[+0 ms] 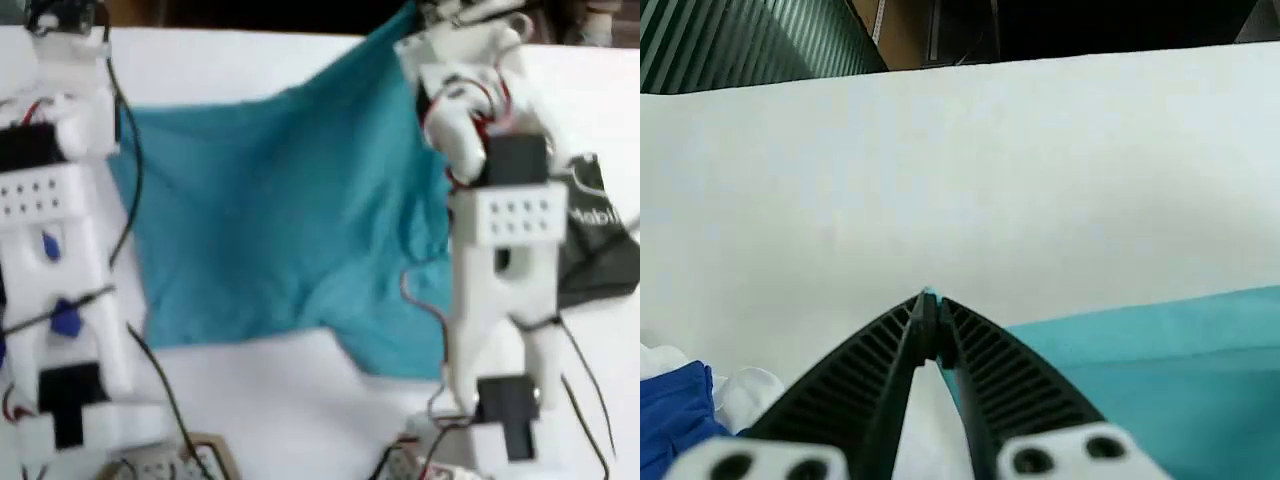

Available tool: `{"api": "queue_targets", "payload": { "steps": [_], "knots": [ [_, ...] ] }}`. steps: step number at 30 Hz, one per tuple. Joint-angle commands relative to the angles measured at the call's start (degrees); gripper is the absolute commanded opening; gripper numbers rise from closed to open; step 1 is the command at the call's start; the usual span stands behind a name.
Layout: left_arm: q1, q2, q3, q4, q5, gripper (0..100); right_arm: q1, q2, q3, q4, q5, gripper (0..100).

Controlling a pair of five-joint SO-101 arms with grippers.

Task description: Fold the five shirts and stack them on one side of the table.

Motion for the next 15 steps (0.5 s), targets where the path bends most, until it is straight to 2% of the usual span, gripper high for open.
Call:
{"api": "queue_targets", "payload": {
  "steps": [1, 5, 15],
  "knots": [
    [0.4, 6.0, -10.0, -0.7, -0.7, 3, -0.1, 3.3, -0.2, -3.0, 0.5, 2.0],
    [2.3, 13.7, -16.3, 5.1, -3.0, 3, 0.0, 6.2, 0.2, -1.7, 0.4, 2.0],
    [3.3, 23.2, -30.2, 25.5, -8.8, 3, 3.7, 6.1, -1.3, 14.5, 0.5, 2.0]
  ]
}}
